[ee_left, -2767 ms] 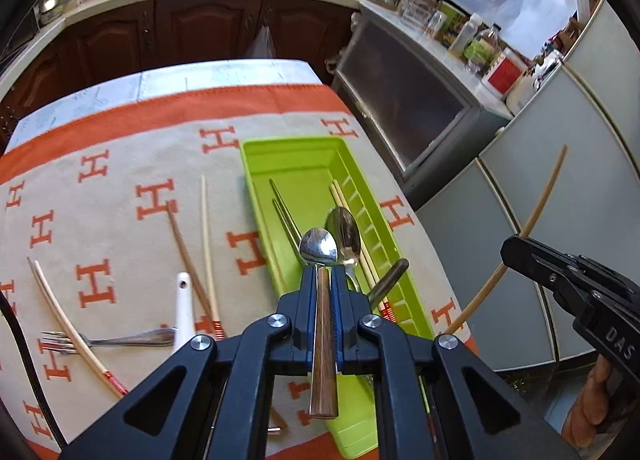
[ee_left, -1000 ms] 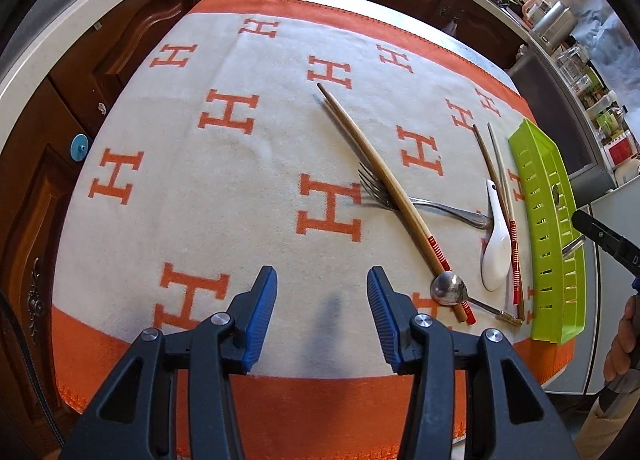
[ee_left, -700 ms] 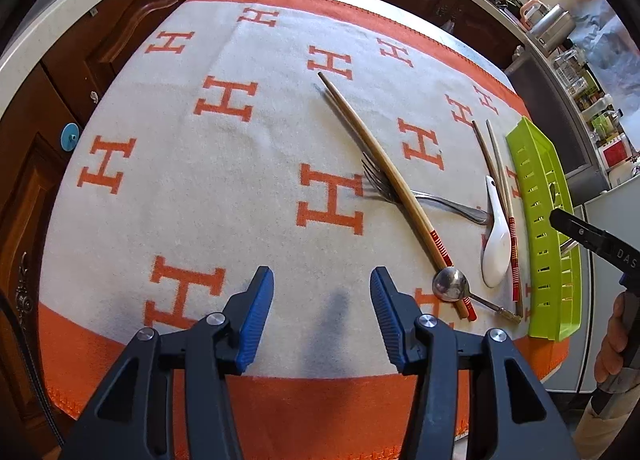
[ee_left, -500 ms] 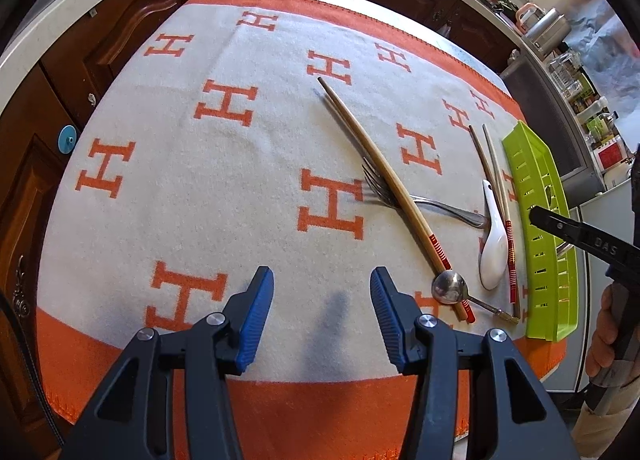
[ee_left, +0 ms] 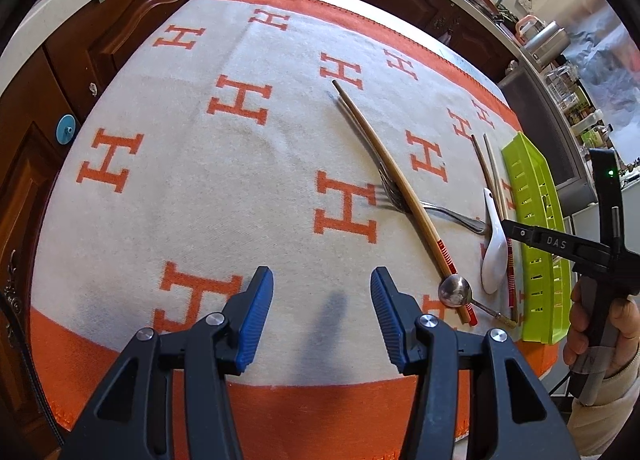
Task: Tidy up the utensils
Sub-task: 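Move both open grippers back over the remaining utensils, then grasp a red-banded chopstick with the right gripper, then carry the red-banded chopstick into the green tray and open the right gripper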
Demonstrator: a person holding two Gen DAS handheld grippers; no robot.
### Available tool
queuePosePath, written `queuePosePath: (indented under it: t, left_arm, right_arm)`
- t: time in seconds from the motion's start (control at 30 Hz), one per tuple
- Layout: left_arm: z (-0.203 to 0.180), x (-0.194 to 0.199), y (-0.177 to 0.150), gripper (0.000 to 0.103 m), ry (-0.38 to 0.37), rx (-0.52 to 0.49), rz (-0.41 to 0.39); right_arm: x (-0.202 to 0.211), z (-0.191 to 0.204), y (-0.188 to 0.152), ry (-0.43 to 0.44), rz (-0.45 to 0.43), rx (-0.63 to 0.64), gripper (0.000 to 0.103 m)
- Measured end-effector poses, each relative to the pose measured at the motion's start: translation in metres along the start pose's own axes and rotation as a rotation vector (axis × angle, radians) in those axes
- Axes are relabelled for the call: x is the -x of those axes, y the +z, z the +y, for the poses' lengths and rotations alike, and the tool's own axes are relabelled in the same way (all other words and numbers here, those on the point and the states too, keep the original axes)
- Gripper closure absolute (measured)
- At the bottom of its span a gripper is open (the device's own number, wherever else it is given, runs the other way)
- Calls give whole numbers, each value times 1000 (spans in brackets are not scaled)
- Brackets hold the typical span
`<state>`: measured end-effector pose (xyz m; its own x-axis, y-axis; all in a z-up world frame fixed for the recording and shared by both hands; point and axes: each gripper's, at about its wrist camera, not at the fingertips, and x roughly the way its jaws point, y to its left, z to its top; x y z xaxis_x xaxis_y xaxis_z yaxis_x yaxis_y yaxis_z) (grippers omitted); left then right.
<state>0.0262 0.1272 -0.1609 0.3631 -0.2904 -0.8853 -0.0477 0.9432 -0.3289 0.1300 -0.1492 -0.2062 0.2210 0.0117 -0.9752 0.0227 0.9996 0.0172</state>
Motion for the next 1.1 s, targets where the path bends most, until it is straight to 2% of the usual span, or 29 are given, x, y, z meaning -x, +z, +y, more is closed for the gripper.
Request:
queuePosePath:
  t: [0.13,0.37,0.5,0.8,0.87,1.1]
  left_arm:
    - [2,-1,0,54,-13,4,-2]
    - [3,-5,1,54,-32,3,7]
    - [3,-4,0,54,-39,4,5]
    - [7,-6,0,54,-50,15,14]
    - [7,-7,0,54,-51,15,16]
    - [8,-4,0,54,-39,13,9]
  right_arm:
    - [-6,6,2,-35,2,24,81]
    - [-8,11,8,-47,17,56,81]
    - [-11,11,16,-13,36,45,82]
    - [-12,21,27,6,41,89,82]
    - [-12,22,25,25,39,91,94]
    - [5,12,17,95,-15,50,97]
